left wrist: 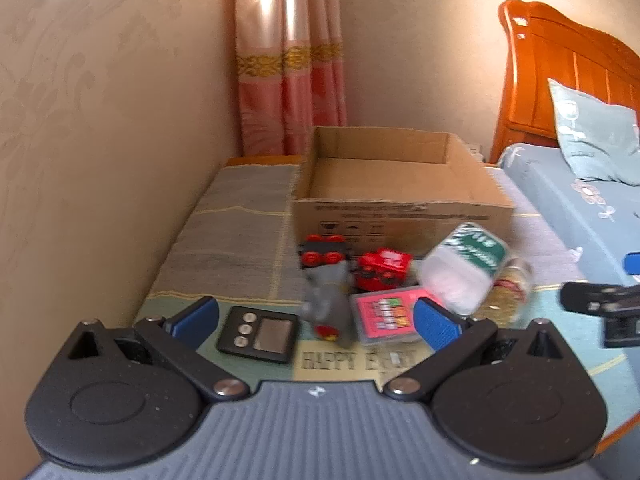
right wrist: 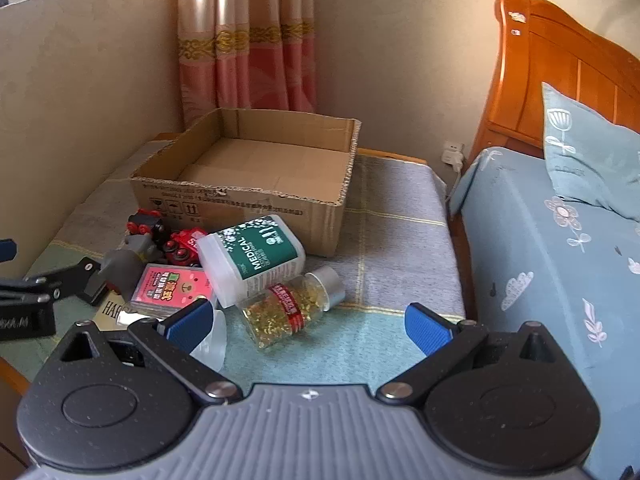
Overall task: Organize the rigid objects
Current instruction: 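Move the left tool to the black timer while the right tool approaches the capsule bottle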
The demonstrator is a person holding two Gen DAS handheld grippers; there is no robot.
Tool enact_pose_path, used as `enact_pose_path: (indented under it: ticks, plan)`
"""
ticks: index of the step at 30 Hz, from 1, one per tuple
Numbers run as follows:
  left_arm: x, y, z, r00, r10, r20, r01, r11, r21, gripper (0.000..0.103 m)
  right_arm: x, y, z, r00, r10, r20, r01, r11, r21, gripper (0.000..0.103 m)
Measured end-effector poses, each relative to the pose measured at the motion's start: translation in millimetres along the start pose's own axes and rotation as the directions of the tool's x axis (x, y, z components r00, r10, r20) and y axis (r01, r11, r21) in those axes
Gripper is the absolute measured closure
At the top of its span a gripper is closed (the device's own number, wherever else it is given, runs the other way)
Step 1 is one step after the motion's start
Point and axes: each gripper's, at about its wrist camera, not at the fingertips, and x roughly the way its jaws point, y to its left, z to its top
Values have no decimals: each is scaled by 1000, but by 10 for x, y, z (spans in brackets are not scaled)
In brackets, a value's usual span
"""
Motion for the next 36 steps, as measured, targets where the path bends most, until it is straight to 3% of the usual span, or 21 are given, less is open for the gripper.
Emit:
enact_pose_path:
  ticks: [10, 18, 27, 36]
  plan:
    - [515, 266, -335, 989, 36, -144, -40, 999, -20, 1, 247, -65, -119, 998, 31, -64, -31, 1000, -1, 0]
    - [815, 328, -486, 975, 28, -219, -30, 1000, -3, 1, 368, -65, -206, 990, 90, -105, -90, 996, 5, 0]
    - [898, 425, -485, 978, -27, -205, 21, 999, -31, 0, 479, -62, -194, 986, 124, -112, -127, 992, -21, 0]
    - [967, 449, -473, 984, -43, -173, 42, 999, -14, 0, 886, -181, -342, 972, 122, -199, -136, 989, -59, 0]
